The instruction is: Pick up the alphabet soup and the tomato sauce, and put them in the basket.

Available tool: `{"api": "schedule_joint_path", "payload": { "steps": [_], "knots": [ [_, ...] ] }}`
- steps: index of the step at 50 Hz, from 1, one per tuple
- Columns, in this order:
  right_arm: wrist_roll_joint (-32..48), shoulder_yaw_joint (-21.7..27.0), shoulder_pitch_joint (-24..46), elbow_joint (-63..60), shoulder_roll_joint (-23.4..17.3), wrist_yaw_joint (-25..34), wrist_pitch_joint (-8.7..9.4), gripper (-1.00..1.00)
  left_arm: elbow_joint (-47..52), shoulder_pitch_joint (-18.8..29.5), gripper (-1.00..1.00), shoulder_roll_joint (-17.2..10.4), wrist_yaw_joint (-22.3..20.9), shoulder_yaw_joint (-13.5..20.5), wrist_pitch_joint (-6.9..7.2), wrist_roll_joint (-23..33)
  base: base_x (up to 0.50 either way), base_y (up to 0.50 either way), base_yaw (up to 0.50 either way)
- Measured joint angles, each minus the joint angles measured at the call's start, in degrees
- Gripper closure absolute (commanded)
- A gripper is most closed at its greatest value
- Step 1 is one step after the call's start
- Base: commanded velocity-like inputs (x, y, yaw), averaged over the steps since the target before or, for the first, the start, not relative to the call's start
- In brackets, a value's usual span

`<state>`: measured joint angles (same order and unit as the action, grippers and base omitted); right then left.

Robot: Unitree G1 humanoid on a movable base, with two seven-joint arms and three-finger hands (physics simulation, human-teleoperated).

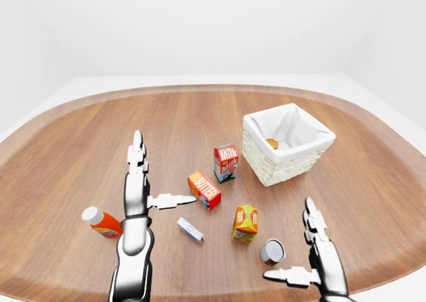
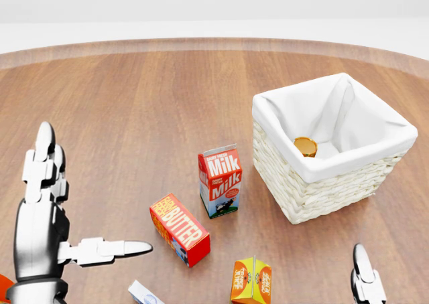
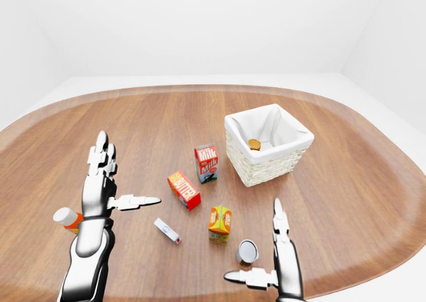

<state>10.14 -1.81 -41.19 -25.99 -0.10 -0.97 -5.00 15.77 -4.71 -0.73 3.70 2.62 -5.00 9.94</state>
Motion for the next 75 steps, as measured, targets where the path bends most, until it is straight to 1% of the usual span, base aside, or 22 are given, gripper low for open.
{"api": "schedule_joint_path", "payload": {
  "steps": [14, 35, 75],
  "knots": [
    [0.24, 0.83, 0.67, 3.54, 0.31, 0.23, 0.0, -1.0, 0.06, -0.04, -1.0, 0.0, 0.02, -0.01, 0.0, -0.02, 0.0, 0.0, 0.0],
    [0.61, 3.03, 3.47, 9.15, 1.54, 1.16, 0.0, -1.0, 0.03, -0.16, -1.0, 0.0, -0.08, -0.05, 0.0, 0.0, 0.0, 0.0, 0.0],
    [0.44, 6.43, 6.81, 14.38, 3.32, 3.62, 0.0, -1.0, 0.01, 0.18, -1.0, -0.03, 0.12, 0.15, 0.0, -0.16, 0.0, 0.0, 0.0]
  ]
}}
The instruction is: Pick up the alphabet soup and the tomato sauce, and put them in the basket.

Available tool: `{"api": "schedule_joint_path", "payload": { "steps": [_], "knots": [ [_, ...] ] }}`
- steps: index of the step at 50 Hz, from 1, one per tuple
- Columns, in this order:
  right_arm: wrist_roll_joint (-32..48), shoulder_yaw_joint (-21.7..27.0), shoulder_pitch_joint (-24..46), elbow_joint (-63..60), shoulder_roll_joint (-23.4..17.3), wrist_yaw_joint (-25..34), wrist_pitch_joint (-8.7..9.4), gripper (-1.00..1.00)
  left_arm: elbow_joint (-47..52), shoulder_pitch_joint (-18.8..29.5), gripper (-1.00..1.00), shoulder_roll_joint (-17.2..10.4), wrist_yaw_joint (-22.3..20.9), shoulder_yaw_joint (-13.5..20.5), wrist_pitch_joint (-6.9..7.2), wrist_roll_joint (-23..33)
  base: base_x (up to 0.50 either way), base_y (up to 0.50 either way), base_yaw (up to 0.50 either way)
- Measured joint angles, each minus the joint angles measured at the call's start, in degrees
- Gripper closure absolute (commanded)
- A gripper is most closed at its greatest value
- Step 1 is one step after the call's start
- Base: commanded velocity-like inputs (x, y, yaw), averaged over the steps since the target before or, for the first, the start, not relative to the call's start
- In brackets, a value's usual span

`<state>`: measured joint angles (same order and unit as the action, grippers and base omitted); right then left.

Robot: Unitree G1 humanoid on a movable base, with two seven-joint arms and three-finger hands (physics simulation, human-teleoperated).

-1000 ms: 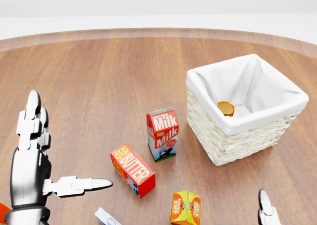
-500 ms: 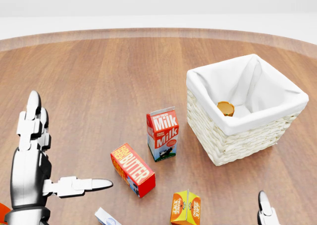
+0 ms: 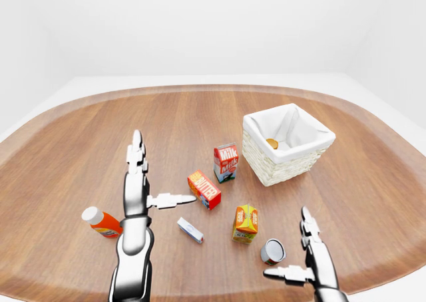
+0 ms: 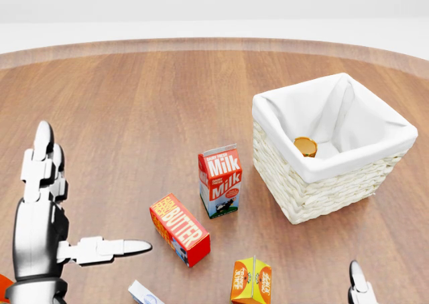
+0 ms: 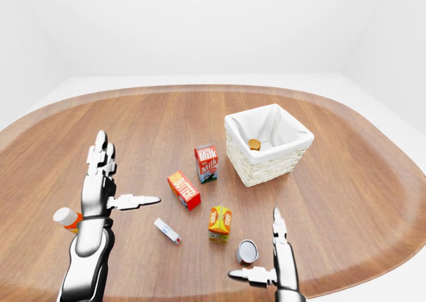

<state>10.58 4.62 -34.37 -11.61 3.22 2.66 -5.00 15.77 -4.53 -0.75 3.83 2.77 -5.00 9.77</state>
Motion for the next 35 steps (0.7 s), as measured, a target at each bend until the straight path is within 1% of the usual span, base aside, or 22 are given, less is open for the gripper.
{"api": "schedule_joint_path", "payload": {
  "steps": [21, 35],
  "knots": [
    [0.93, 2.17, 2.5, 5.21, 0.8, 0.57, 0.0, -1.0, -0.09, -0.09, -1.0, -0.02, -0.07, -0.03, 0.0, 0.0, 0.0, 0.0, 0.0],
    [3.05, 3.63, 4.7, 9.7, 1.14, -0.29, 0.0, -1.0, 0.12, -0.2, -1.0, 0.0, -0.2, -0.11, 0.0, 0.05, 0.0, 0.0, 0.0]
  ]
}}
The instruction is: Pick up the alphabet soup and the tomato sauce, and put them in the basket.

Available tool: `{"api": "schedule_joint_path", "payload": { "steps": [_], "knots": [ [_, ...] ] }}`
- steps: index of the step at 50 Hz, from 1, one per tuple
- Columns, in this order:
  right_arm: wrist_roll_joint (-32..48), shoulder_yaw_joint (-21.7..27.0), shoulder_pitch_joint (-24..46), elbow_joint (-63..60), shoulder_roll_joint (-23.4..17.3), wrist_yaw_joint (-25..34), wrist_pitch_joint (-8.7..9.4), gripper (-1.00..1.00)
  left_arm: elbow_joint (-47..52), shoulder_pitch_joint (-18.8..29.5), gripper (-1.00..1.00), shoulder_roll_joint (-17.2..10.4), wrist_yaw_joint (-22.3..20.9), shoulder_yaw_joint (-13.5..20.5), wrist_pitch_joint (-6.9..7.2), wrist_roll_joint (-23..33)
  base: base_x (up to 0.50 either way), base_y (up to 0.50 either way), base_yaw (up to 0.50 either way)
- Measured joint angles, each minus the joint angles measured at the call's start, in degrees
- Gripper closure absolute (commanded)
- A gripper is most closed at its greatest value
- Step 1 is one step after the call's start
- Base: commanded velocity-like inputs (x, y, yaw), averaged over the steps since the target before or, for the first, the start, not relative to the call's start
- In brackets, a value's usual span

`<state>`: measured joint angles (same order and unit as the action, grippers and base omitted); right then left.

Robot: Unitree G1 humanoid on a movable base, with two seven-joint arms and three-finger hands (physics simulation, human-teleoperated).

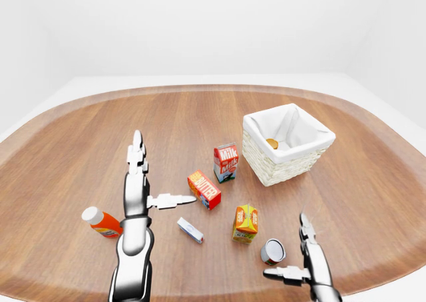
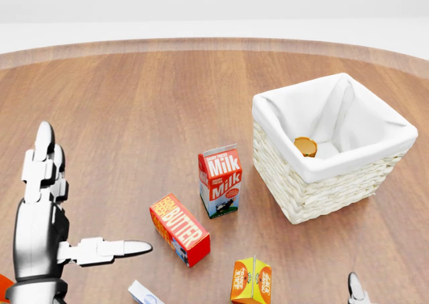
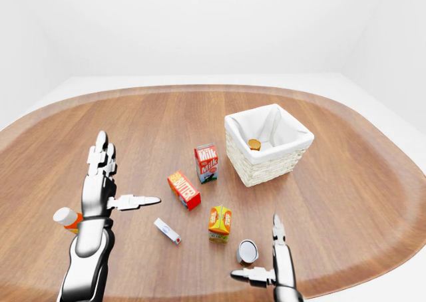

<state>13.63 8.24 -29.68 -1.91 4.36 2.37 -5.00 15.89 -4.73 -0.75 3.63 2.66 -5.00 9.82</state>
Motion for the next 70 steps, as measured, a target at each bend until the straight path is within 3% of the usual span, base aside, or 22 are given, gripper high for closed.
{"api": "schedule_joint_path", "payload": {
  "steps": [24, 42, 70],
  "knots": [
    [4.19, 1.38, 2.42, 4.92, 0.05, -2.66, 0.0, -1.0, 0.08, -0.13, -1.0, 0.02, -0.09, -0.07, 0.0, 0.05, 0.0, 0.0, 0.0],
    [8.48, -0.46, 1.57, 2.86, 0.34, -5.05, 0.0, -1.0, -0.03, 0.03, -1.0, 0.01, 0.02, 0.0, 0.0, -0.02, 0.0, 0.0, 0.0],
    [20.03, -2.76, 3.61, 8.21, -1.21, -15.59, 0.0, -1.0, -0.33, -0.03, -1.0, 0.01, -0.05, -0.12, 0.0, 0.04, 0.0, 0.0, 0.0]
  ]
}}
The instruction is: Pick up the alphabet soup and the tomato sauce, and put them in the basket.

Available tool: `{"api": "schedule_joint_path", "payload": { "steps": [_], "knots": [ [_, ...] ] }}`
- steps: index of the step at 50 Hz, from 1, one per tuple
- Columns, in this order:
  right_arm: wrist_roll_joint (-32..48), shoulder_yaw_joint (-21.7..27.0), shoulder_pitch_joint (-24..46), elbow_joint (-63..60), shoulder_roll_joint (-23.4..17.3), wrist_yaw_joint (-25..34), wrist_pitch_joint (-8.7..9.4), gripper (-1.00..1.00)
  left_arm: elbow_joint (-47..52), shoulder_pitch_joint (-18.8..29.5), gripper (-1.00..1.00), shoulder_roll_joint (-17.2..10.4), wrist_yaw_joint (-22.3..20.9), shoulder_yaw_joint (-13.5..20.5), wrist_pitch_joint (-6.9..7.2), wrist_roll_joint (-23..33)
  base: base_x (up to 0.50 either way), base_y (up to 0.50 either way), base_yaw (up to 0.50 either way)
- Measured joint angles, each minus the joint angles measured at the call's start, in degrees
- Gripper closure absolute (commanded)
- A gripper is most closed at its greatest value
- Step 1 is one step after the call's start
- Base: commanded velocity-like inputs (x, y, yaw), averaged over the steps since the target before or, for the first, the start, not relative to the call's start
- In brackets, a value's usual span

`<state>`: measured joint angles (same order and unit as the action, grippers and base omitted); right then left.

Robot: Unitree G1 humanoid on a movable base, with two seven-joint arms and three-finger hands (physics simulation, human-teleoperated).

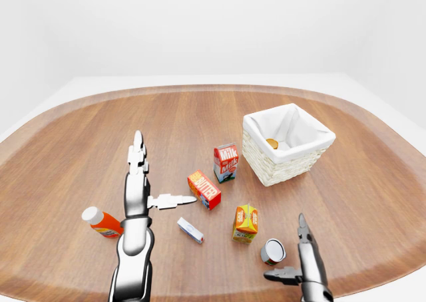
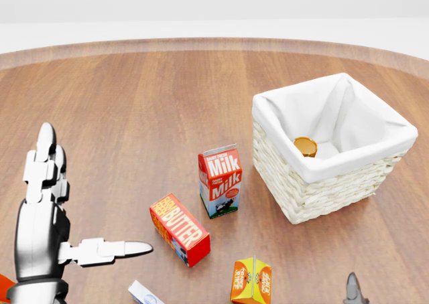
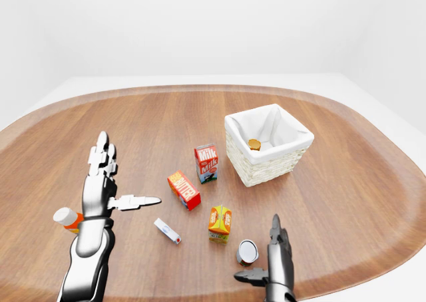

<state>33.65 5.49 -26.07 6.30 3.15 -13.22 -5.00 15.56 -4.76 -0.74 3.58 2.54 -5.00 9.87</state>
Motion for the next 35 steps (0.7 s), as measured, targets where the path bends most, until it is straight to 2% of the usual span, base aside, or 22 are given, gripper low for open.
{"api": "schedule_joint_path", "payload": {
  "steps": [35],
  "knots": [
    [6.5, -6.67, -1.59, -2.3, -2.63, -8.67, 0.0, -1.0, -0.14, -0.03, -1.0, -0.01, -0.1, 0.03, 0.0, -0.04, 0.0, 0.0, 0.0]
  ]
}}
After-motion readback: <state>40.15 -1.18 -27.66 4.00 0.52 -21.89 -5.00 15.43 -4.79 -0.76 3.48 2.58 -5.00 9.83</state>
